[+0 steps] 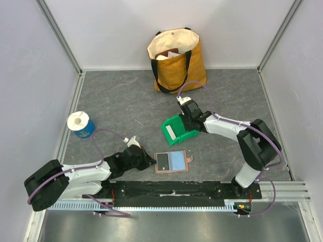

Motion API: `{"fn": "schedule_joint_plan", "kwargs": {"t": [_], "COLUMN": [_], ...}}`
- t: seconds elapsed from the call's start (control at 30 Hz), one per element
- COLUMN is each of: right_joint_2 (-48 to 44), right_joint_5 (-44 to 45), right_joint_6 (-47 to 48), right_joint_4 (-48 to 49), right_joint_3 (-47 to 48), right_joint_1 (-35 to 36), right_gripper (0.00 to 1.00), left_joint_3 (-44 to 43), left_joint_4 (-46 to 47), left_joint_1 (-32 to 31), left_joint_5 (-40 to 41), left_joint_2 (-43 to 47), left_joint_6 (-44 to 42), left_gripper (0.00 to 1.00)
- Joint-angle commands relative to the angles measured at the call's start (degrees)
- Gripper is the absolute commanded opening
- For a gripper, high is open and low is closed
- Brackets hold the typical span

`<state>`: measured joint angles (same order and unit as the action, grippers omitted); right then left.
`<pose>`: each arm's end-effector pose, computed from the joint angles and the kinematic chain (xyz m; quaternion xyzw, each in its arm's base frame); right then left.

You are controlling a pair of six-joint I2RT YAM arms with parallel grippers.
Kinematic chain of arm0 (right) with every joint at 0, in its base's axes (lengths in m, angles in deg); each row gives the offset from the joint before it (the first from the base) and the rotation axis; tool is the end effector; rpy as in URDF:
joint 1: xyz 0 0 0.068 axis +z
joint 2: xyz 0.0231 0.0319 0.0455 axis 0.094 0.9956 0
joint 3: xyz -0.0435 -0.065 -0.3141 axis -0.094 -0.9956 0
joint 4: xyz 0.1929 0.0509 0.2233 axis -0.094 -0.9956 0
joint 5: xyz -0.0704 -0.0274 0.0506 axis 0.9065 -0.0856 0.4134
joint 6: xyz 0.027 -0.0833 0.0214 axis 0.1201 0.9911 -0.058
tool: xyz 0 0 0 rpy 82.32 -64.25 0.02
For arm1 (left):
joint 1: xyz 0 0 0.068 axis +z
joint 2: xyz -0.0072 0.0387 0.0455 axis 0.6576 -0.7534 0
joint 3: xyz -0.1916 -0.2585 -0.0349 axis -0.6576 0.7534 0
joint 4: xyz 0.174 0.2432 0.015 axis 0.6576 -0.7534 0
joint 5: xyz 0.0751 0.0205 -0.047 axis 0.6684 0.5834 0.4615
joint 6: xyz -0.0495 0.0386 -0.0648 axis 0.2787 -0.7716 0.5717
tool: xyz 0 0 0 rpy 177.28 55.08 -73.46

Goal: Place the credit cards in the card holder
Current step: Pick up the credit card from the storage box.

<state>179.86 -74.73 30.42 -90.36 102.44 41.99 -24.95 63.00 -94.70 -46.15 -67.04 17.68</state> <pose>0.3360 0.2293 0.1709 -0.1898 0.9257 0.0342 0.3253 0.1269 -0.1633 0.1028 -0.1555 0.8984 -0.3500 0.2150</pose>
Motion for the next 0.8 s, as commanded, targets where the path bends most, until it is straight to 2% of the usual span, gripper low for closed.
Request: {"fn": "schedule_joint_plan", "kwargs": {"t": [0.0,0.2,0.37,0.77], "right_joint_2": [0.68,-1.43,-1.61,3.31], "right_joint_5": [0.68,0.08,-0.45,-1.24], "right_joint_6": [-0.19,0.33,1.03,1.47], "right_joint_4": [-0.86,-1.12,-2.61,-4.02], "right_joint_3": [2.07,3.92,6.37,7.7], "right_joint_1": [0.14,0.14,0.05,0.14], "right_gripper": [0.05,0.0,0.11,0.11], "left_joint_3": [2.31,2.4,2.31,2.57], "left_joint_4": [-7.74,-8.0,-8.09,-8.09], "left_joint_1": [0.23,0.23,0.32,0.32], "left_joint_5": [1.37,1.37,1.28,1.28], "left_joint_2": [-1.08,-0.81,-0.64,-0.64], "left_joint_6": [-2.47,-2.55,-2.55,-2.47], "left_gripper": [0.02,0.02,0.02,0.02]}}
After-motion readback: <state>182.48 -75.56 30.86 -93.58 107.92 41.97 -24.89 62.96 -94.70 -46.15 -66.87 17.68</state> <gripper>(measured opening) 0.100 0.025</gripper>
